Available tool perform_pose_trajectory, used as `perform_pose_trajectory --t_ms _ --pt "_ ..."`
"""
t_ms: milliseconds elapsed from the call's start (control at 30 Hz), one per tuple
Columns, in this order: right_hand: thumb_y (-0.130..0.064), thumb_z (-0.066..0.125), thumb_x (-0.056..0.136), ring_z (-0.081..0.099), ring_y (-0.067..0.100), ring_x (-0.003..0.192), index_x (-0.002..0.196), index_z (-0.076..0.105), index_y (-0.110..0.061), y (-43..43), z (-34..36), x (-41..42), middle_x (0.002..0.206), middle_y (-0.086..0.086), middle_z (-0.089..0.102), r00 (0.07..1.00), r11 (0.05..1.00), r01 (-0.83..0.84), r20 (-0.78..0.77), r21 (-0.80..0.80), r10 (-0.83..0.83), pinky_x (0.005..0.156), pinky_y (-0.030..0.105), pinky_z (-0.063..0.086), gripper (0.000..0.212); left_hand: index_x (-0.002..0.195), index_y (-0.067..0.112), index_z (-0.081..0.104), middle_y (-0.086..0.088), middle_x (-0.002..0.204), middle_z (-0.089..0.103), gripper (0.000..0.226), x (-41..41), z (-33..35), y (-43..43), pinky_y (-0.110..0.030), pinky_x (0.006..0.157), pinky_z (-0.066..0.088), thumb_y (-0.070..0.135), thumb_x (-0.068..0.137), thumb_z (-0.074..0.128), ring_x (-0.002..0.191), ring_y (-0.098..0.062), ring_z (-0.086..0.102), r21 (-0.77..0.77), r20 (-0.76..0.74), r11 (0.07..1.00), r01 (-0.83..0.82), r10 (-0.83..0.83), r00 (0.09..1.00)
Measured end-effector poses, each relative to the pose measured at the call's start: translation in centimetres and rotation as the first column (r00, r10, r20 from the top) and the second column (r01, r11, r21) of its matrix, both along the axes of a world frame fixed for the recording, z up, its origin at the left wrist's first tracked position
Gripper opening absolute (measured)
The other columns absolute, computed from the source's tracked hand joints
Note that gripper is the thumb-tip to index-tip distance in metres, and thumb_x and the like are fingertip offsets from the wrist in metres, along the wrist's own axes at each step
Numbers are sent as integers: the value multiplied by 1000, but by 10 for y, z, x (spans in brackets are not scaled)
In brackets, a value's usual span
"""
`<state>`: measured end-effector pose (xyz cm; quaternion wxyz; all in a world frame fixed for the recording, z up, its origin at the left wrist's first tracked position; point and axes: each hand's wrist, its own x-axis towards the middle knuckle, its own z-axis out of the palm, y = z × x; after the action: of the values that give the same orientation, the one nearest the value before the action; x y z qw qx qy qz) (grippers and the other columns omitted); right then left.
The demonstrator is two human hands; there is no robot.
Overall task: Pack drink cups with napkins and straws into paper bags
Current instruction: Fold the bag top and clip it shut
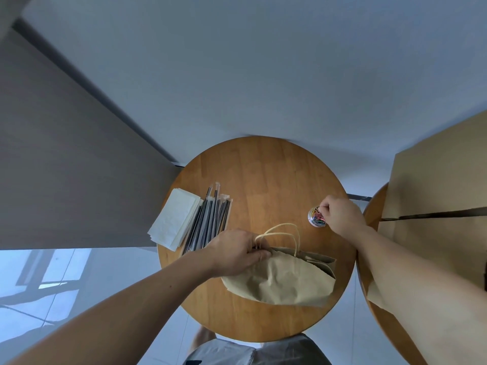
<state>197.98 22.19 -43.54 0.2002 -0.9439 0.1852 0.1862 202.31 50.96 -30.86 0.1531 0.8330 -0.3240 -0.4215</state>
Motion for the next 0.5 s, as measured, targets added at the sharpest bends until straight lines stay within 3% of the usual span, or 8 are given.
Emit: perform_pose_trajectory --t_ms 133,267,333,367,433,500 --pt "-16 62 93 59 14 86 87 63 -20 9 15 -6 82 -12 59 945 929 239 151 284 -289 75 32 53 8 112 35 69 8 95 72 24 -3 1 0 -36 83 53 42 99 49 90 -14 63 30 23 999 -10 9 1000" --pt "-19 67 90 62 8 96 98 64 -28 27 47 -14 98 -12 64 788 653 434 91 620 -609 84 28 51 12 112 33 69 5 95 71 27 -6 6 -2 -37 81 54 45 99 48 89 -15 64 63 49 998 -22 19 999" --pt "-21 62 93 63 6 95 98 68 -34 37 72 -20 100 -13 66 745 525 429 41 735 -666 84 29 54 15 113 31 68 3 96 71 29 -8 9 -2 -36 81 54 45 99 47 91 -16 65 85 74 996 -18 12 997" --pt "-22 59 95 63 4 87 98 71 -35 42 86 -24 91 -16 67 741 493 413 31 766 -670 79 28 54 18 113 31 68 2 96 71 29 -9 10 -2 -35 81 54 46 99 47 91 -16 65 93 82 995 -19 11 997" --pt "-25 57 96 59 3 71 96 74 -36 54 117 -33 71 -19 64 754 475 374 38 797 -656 66 22 52 20 113 30 68 2 96 70 30 -11 14 -2 -35 81 54 46 99 47 90 -17 65 104 86 994 -31 22 996" --pt "-28 61 95 57 5 65 93 75 -32 67 145 -44 65 -14 61 754 465 340 59 818 -654 60 20 48 14 111 26 68 1 97 70 30 -13 17 -1 -37 82 55 45 98 48 91 -17 65 108 82 993 -40 31 996"
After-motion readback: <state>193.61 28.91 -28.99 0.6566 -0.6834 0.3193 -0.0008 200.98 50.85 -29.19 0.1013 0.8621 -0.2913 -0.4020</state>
